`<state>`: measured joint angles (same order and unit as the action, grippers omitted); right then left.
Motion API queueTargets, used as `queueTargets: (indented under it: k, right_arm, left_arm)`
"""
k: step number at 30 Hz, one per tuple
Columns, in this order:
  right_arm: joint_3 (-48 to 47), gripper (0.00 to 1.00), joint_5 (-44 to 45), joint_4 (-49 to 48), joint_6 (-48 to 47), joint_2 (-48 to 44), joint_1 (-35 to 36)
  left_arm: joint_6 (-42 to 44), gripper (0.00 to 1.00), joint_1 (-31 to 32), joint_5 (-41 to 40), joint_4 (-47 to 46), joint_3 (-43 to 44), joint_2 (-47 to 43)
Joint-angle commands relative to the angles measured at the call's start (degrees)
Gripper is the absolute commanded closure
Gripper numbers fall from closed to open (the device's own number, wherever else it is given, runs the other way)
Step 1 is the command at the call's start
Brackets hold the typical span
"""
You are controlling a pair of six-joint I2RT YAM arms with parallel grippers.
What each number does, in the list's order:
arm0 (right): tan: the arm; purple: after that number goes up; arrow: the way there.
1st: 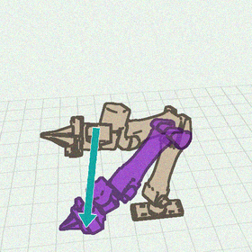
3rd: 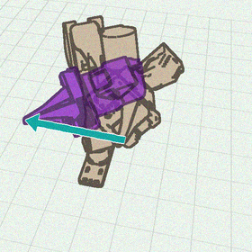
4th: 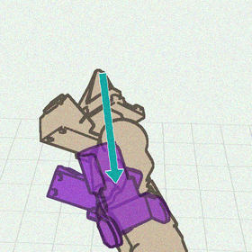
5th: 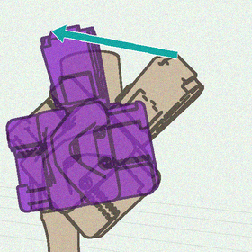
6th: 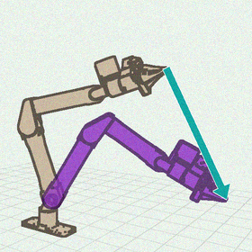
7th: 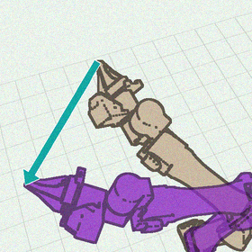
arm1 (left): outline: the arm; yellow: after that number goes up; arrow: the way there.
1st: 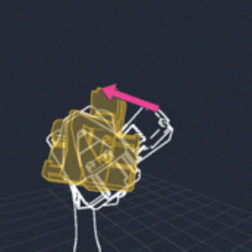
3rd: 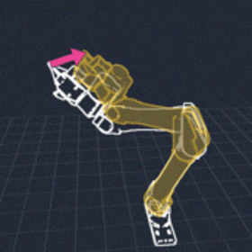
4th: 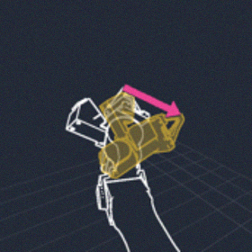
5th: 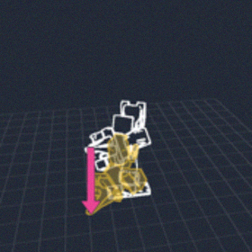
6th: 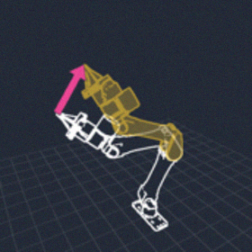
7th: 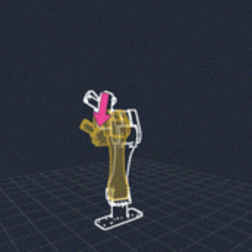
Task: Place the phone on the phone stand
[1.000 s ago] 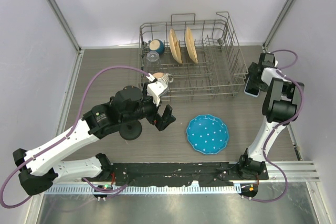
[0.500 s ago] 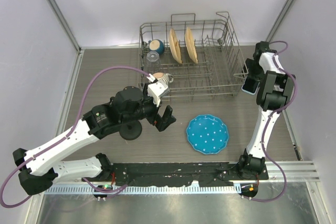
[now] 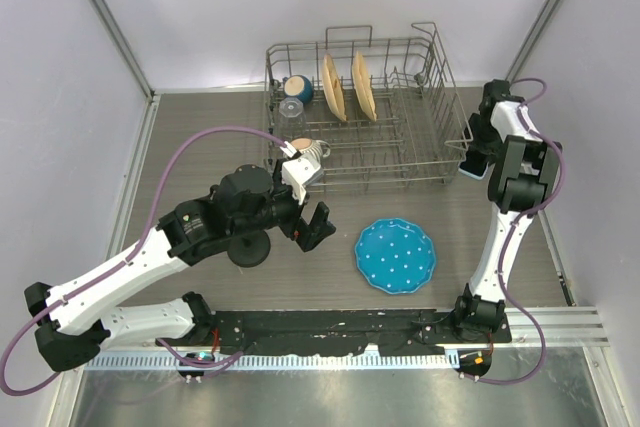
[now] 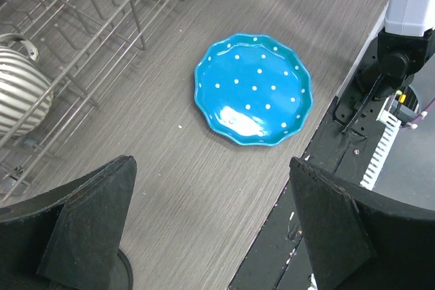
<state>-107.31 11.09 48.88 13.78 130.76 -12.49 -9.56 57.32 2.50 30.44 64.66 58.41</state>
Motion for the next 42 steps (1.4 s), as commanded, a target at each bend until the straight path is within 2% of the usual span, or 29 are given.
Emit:
queueTargets:
  k: [1, 2, 4, 6, 8, 9, 10, 12, 13, 19, 22, 28, 31, 35, 36, 38, 40, 41, 42]
  right_arm:
    - [6.6, 0.79, 3.3, 0.5, -1.7, 1.9, -0.5]
    - [8.4, 0.81, 0.9, -2.3, -1.7, -0.1, -0.6]
    - [12.8, 0.99, -2.8, -8.4, -2.2, -3.0, -0.6]
    - [16.1, 0.99, -4.2, -13.2, -2.5, -8.2, -0.6]
    - [22.0, 0.99, -1.4, -20.7, -1.4, -12.4, -0.6]
    - [24.3, 0.99, -1.3, -23.8, -1.2, -17.3, -0.6]
    - [29.7, 0.99, -1.7, -31.1, -1.1, -19.8, -0.6]
    - [34.8, 0.99, -1.6, -38.2, -1.3, -26.9, -0.6]
    - [39.4, 0.99, -1.2, -45.2, -1.1, -28.9, -0.6]
    - [51.9, 0.99, 5.4, -65.6, 0.2, -41.9, -0.6]
    - [56.3, 0.99, 10.1, -73.2, 0.9, -47.3, -0.6]
    - [59.5, 0.99, 14.9, -81.5, -0.9, -57.3, 0.5]
    - [61.3, 0.99, 19.0, -87.3, -5.7, -64.6, 6.0]
    - [62.1, 0.99, 19.1, -90.6, -5.3, -71.2, 11.3]
    - [61.7, 0.99, 18.3, -90.7, -3.0, -72.9, 12.0]
    - [59.9, 0.99, 11.4, -88.8, 1.2, -73.8, 12.5]
    - [54.3, 0.99, 2.7, -83.3, 7.1, -73.2, 12.5]
    - [52.8, 0.99, -7.2, -83.2, 9.2, -72.5, 12.5]
    - [49.8, 0.99, -13.1, -83.1, 10.9, -71.5, 14.4]
  left_arm:
    - [0.8, 0.00, 0.3, 0.0, -0.6, 0.7, -0.1]
    - [0.8, 0.00, 0.3, -0.2, -0.5, 0.7, 0.1]
    - [0.9, 0.00, 0.4, -0.4, -0.4, 0.7, 0.3]
    - [0.9, 0.00, 0.4, -0.7, -0.5, 0.6, 0.2]
    - [0.9, 0.00, 0.5, -1.2, -0.6, 0.4, 0.1]
    - [0.9, 0.00, 0.4, -1.4, -0.8, 0.3, 0.1]
    - [0.9, 0.00, 0.5, -1.5, -0.9, 0.3, 0.2]
    - [1.0, 0.00, 0.5, -2.1, -0.9, 0.2, 0.2]
    - [1.1, 0.00, 0.5, -2.1, -0.9, 0.2, 0.3]
    - [1.4, 0.00, 0.5, -4.5, -0.8, 0.0, 1.1]
    - [1.5, 0.00, 0.5, -5.7, -1.0, -0.2, 1.4]
    - [2.0, 0.00, 0.5, -7.4, -1.3, -0.7, 2.6]
    - [2.4, 0.00, 0.5, -8.4, -1.6, -1.2, 2.9]
    - [3.4, 0.00, 0.5, -9.8, -3.7, -2.5, 2.8]
    - [3.8, 0.00, 0.5, -10.1, -4.2, -2.9, 2.5]
    - [4.9, 0.00, 0.5, -10.1, -5.3, -3.8, 2.2]
    - [5.7, 0.00, 0.6, -10.3, -6.1, -4.6, 1.6]
    - [5.9, 0.00, 0.5, -10.2, -7.0, -5.1, 1.2]
    - [6.0, 0.00, 0.5, -10.1, -7.6, -5.3, 0.9]
